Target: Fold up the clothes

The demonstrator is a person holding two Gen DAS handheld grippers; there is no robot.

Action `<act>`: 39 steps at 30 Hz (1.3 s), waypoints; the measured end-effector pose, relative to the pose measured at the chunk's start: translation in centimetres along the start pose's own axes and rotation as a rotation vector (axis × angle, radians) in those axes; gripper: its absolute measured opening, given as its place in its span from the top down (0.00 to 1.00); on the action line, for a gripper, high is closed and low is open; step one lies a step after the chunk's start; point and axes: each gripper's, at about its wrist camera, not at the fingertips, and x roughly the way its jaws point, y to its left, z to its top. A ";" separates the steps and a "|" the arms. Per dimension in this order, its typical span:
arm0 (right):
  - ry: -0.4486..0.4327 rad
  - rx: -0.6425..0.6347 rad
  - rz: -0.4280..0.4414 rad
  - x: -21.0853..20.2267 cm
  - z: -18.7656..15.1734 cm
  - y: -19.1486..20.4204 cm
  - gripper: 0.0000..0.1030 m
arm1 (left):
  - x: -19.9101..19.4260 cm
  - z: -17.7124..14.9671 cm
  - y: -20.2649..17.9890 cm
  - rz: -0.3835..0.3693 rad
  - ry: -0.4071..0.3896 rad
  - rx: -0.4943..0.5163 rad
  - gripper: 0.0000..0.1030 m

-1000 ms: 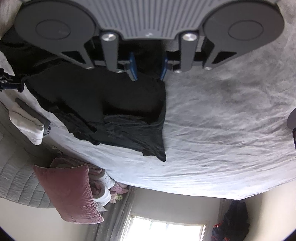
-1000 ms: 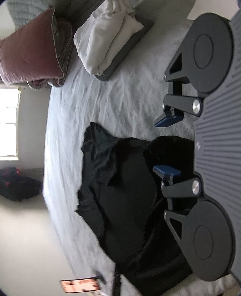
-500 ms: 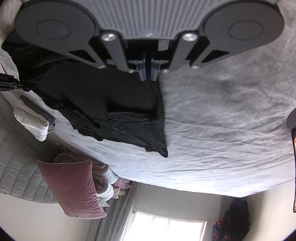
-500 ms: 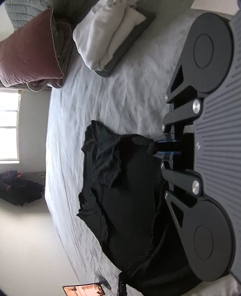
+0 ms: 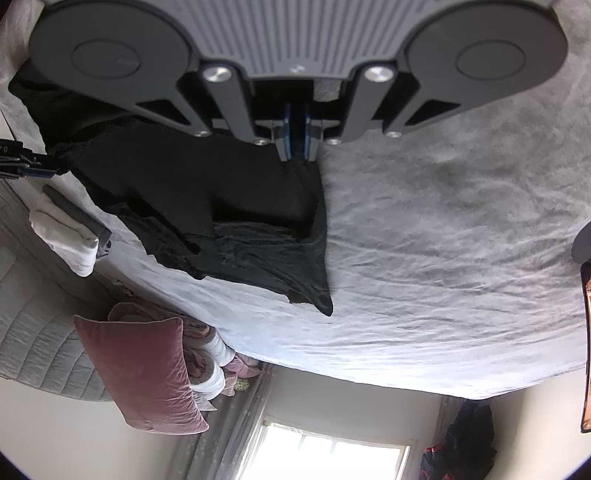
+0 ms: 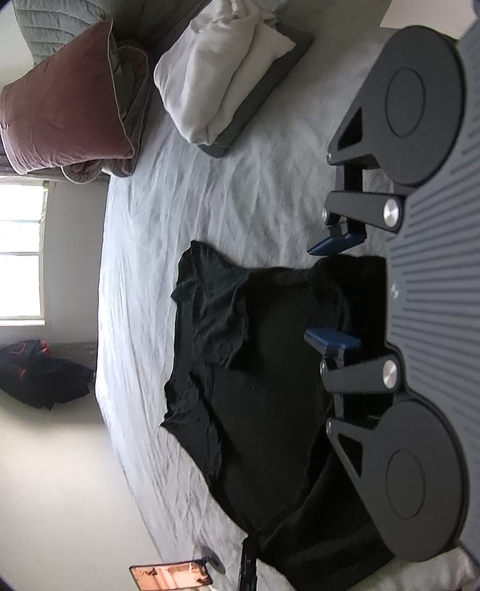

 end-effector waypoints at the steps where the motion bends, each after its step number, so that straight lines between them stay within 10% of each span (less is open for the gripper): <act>1: -0.001 0.003 0.017 -0.1 0.1 0.1 0.53 | 0.0 0.0 0.0 -0.001 0.000 0.001 0.94; 11: 0.027 -0.138 0.211 0.8 0.8 4.4 0.53 | 0.2 -0.2 0.0 0.012 0.021 0.004 0.89; 27: 0.169 -0.270 0.152 4.4 0.7 6.1 0.54 | -0.1 -0.5 -0.3 0.017 0.025 0.081 0.89; 39: 0.155 -0.286 0.154 3.6 0.3 6.9 0.94 | -1.3 -0.9 -0.9 0.046 -0.035 0.118 0.96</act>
